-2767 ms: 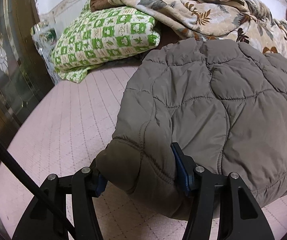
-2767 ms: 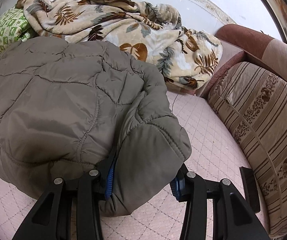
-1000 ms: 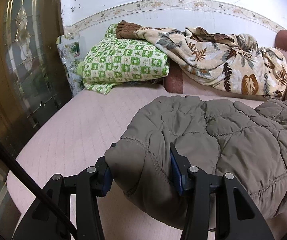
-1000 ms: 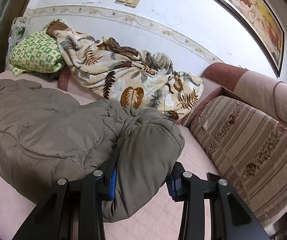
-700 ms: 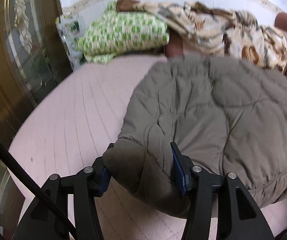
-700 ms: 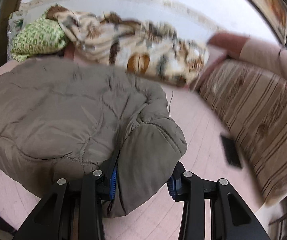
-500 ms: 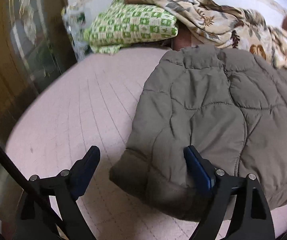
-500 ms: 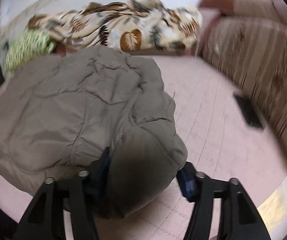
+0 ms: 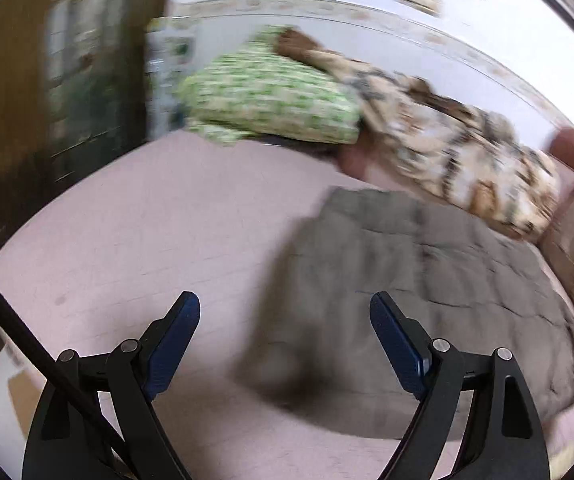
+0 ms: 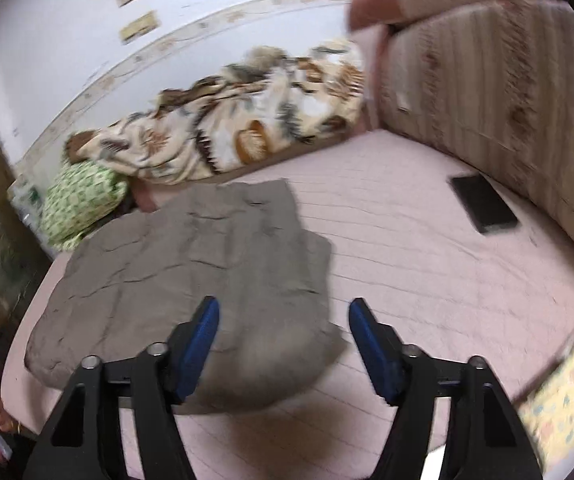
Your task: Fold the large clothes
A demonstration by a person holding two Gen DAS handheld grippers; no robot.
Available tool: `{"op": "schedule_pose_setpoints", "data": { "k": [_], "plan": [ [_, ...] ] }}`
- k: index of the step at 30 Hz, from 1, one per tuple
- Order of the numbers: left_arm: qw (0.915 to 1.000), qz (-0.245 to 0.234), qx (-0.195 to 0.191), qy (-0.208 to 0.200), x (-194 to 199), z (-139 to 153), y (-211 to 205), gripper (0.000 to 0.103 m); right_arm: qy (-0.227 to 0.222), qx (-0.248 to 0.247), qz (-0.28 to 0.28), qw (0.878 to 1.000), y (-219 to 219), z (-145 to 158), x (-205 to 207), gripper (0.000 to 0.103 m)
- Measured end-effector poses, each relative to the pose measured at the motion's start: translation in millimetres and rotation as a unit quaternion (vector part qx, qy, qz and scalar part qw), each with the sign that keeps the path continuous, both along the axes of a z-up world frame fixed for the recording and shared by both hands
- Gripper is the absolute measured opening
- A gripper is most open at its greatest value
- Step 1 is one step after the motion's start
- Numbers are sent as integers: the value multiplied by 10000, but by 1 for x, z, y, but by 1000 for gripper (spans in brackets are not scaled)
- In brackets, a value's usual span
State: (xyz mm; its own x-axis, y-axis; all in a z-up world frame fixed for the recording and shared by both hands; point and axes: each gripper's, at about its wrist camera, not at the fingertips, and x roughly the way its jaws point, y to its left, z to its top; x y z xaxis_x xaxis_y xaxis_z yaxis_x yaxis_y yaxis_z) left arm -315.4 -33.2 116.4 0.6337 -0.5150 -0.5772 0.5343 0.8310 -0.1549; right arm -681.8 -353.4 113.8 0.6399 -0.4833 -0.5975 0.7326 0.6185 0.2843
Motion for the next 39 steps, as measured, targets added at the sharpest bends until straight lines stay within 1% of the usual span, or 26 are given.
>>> {"op": "schedule_pose_setpoints", "data": {
  "k": [1,3,5,7,9,11,12,14,16,19,21,22,24,26,28,30,31,33,35,37,39],
  "plan": [
    [9997,-233,18,-32,-4,0,-12,86,28,-38,180,9998,2,1,12,58],
    [9980,-605,153,-43,-8,-5,-36,86,199,-89,270,9994,1,-3,31,57],
    [9964,-759,375,40,-4,-18,-60,86,269,72,339,9990,-9,-12,47,56],
    [9955,-751,560,125,2,-32,-71,86,439,154,249,9986,-20,-23,57,56],
    [9943,-720,714,321,10,-46,-77,86,670,130,123,9976,-24,-35,59,56],
    [9928,-690,798,559,18,-57,-82,87,873,318,72,9956,-31,-52,58,57],
    [9926,-689,822,562,18,-59,-82,88,904,514,69,9946,-35,-62,58,58],
    [9923,-682,904,507,16,-62,-85,89,814,785,35,9936,-43,-73,56,59],
    [9921,-657,965,450,15,-63,-88,89,877,781,44,9931,-45,-75,58,60],
    [9933,-609,893,417,12,-62,-85,89,1005,621,15,9930,-40,-76,61,61],
    [9946,-543,838,271,8,-57,-82,89,1003,457,-76,9939,-36,-70,61,61],
    [9952,-509,825,157,5,-54,-81,89,946,224,-145,9952,-29,-62,59,61],
    [9958,-478,773,-77,-3,-46,-80,89,795,-201,-113,9966,-18,-48,59,62],
    [9959,-500,634,-405,-16,-35,-79,89,670,-671,-3,9955,-2,-33,63,61],
    [9943,-614,529,-689,-31,-26,-82,89,505,-884,189,9946,9,-25,70,61],
    [9922,-803,417,-856,-47,-20,-89,89,415,-1036,511,9924,24,-21,84,62],
    [9907,-954,389,-884,-55,-20,-95,89,406,-1070,661,9912,30,-22,92,62],
    [9883,-1222,463,-788,-66,-23,-107,89,461,-1104,973,9880,43,-25,110,62],
    [9869,-1389,639,-519,-69,-35,-121,89,573,-1091,1184,9853,53,-30,126,62],
    [9873,-1325,813,-337,-67,-44,-130,89,786,-1044,1281,9831,58,-39,139,68],
    [9866,-1344,901,-190,-61,-51,-135,90,1053,-899,1291,9819,56,-51,150,69]
  ]
}}
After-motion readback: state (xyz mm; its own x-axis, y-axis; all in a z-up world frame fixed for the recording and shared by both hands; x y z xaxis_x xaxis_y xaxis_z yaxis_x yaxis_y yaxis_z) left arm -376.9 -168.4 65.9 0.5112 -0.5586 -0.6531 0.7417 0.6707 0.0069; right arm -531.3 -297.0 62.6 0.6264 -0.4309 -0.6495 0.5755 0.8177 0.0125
